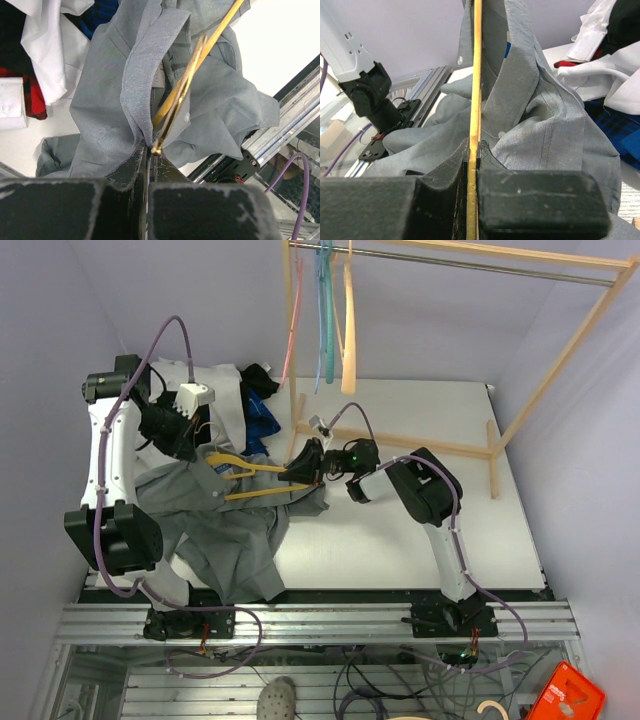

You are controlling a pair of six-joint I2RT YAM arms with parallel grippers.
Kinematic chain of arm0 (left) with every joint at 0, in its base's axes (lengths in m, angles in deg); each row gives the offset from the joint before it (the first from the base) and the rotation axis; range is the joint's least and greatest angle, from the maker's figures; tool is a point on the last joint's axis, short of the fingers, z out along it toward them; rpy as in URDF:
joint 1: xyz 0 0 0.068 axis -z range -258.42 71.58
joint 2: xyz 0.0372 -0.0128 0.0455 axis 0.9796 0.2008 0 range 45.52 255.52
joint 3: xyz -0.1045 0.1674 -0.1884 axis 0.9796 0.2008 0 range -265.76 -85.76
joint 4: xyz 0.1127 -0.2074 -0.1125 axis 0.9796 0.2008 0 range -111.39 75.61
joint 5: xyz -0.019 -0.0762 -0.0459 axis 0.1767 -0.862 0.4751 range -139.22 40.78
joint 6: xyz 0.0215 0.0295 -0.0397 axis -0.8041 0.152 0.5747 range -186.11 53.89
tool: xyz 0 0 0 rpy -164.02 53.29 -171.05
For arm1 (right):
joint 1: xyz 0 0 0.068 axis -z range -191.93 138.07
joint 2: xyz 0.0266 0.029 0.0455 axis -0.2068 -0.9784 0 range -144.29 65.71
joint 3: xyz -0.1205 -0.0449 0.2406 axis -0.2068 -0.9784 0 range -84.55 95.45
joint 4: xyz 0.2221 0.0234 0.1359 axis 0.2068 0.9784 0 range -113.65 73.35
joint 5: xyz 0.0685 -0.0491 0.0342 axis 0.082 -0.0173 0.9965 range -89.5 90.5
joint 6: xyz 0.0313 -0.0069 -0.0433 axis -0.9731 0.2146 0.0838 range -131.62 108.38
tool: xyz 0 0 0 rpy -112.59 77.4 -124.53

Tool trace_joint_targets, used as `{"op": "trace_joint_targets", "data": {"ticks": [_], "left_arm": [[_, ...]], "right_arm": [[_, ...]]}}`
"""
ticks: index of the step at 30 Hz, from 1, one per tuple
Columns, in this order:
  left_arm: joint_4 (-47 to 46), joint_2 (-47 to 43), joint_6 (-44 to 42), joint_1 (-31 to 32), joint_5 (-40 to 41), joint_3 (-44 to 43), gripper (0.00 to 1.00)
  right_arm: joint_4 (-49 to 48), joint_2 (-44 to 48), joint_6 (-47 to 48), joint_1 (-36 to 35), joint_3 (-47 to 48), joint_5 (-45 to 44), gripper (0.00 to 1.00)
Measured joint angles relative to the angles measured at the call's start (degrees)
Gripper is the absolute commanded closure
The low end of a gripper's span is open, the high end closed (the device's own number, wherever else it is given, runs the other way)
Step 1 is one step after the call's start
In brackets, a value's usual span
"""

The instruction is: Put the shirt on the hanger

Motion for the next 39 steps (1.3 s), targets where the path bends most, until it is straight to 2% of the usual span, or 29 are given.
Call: {"op": "trace_joint_targets", "data": {"ticks": [8,24,31,35,39], "left_arm": [[0.0,-0.2,0.0,1.0,1.6,0.0,0.93],[-0.1,-0.3,0.0,1.8,1.6,0.3,0.93],[0.2,2.3,0.2,2.0,2.3,-1.4,0.90],[0.2,2.5,0.3,2.1,2.5,-1.4,0.80],[0.1,2.5,0.2,2.4,2.5,-0.1,0.63]], "right_arm": [[0.0,-0.3,1.6,0.0,0.5,-0.6,1.00],[0.0,-2.0,-1.9,-0.8,4.5,-0.2,1.00],[0.0,-2.3,-3.8,-1.6,4.5,-0.3,1.00],[0.0,-2.5,-5.5,-1.6,4.5,-0.5,1.00],[0.0,-2.9,-6.6,-1.7,4.7,-0.4,1.00]]}}
